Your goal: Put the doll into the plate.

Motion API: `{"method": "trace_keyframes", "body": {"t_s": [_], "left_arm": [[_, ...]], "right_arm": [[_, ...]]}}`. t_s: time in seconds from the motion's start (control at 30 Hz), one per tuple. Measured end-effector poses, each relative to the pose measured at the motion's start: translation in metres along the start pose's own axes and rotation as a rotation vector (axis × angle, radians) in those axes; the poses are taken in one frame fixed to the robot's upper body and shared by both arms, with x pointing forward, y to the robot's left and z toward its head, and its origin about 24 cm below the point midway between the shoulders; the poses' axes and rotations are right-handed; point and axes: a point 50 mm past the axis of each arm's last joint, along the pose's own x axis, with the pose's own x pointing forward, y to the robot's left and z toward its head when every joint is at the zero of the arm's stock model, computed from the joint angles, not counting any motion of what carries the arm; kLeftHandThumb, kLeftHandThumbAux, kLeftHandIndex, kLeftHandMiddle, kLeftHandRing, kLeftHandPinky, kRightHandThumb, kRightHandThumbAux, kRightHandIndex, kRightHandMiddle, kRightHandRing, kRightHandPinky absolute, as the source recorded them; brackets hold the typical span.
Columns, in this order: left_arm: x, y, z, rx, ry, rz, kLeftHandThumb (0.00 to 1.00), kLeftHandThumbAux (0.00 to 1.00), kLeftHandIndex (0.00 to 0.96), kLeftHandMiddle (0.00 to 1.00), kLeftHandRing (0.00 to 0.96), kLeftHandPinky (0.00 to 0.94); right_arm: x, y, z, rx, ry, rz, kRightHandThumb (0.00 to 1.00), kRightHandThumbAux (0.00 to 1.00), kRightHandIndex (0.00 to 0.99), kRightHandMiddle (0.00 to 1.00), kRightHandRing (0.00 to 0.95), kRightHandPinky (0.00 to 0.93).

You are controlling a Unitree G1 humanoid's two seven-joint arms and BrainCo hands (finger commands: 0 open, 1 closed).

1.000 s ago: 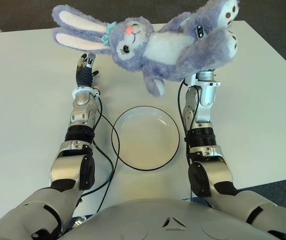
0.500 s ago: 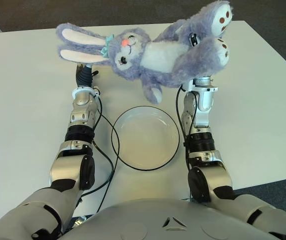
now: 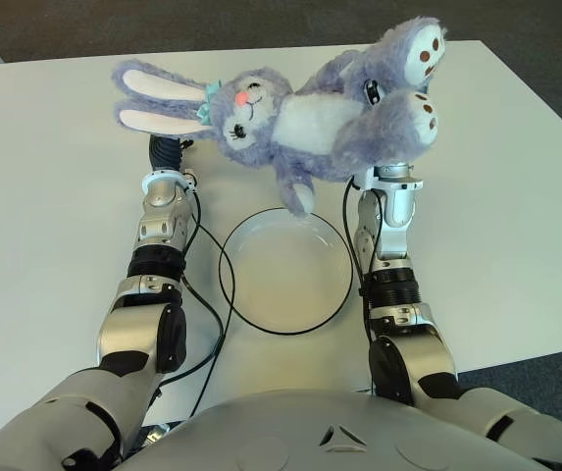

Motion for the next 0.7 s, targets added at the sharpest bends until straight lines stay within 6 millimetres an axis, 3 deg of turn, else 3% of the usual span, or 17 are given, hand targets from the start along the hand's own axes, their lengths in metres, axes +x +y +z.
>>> {"method": "trace_keyframes", "body": {"t_s": [0.7], "left_arm": [[0.0,0.0,0.0,0.0,-0.001,0.0,0.0,0.393,0.0,0.097,0.058,0.0]], "right_arm": [[-0.014,0.009,0.001,-0.11,-0.03,0.046,0.718,0.712,0.44,0.845,0.855,0.864]]}}
